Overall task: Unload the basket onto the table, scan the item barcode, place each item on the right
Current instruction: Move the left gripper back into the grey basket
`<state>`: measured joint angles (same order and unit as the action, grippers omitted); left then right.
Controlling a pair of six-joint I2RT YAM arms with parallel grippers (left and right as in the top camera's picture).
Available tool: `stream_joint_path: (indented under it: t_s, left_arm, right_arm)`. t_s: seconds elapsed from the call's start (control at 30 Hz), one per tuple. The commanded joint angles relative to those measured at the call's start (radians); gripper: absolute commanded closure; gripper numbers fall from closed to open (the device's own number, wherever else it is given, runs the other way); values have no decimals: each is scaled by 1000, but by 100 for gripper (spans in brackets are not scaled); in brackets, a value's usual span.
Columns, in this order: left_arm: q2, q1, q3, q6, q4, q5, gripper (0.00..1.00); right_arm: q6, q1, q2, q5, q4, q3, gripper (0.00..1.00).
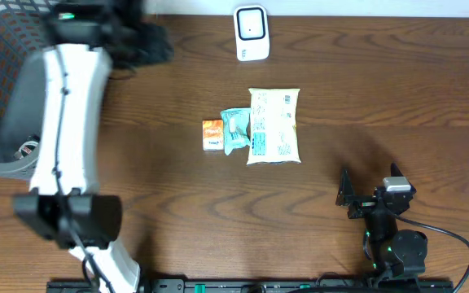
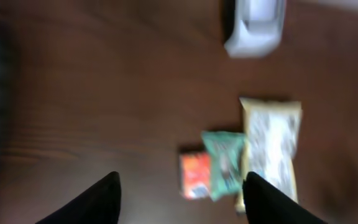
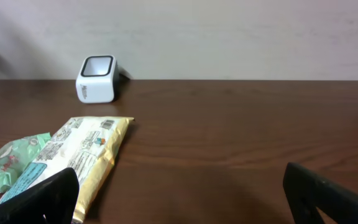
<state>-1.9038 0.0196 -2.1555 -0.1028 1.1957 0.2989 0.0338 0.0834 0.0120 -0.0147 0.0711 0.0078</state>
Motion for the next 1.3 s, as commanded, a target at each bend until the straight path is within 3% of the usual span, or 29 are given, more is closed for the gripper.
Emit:
stream_joint_path:
  t_s: [0.0,0.07,0.2,0.3,0.57,0.7,0.97,1.13,1.27]
  left_arm:
    - [61,-108,-27,-67,-11,-140,36]
    - [81,-186,-27,-158,-43,-168,30]
    - [96,-349,-27,-365,-88,-167,27]
    - [93,-449,-18,-464,-85,-150,14]
    - [78,-568,35,-479,-26,-184,13]
    - [57,-579,45,-479,-24,-196,13]
    - [12,-579,107,-515,-3,-381,13]
    - [1,-578,179,-530,1,-386,13]
    - [1,-579,242,-609,0,-386,12]
  right_arm:
    - [10,-3,-6,-2,3,-2,1]
    - [10,-3,-6,-2,3,-2,1]
    - [10,-3,-6,-2,3,-2,1]
    - [10,-3,-6,-1,3,-2,1]
    - [10,-3,-6,-2,3,-2,1]
    - [10,-3,-6,-2,3,-2,1]
    - [10,-3,-6,-2,3,-2,1]
    - [10,-3,-6,-1,3,-2,1]
    - [10,-3,-6,-2,3,-2,1]
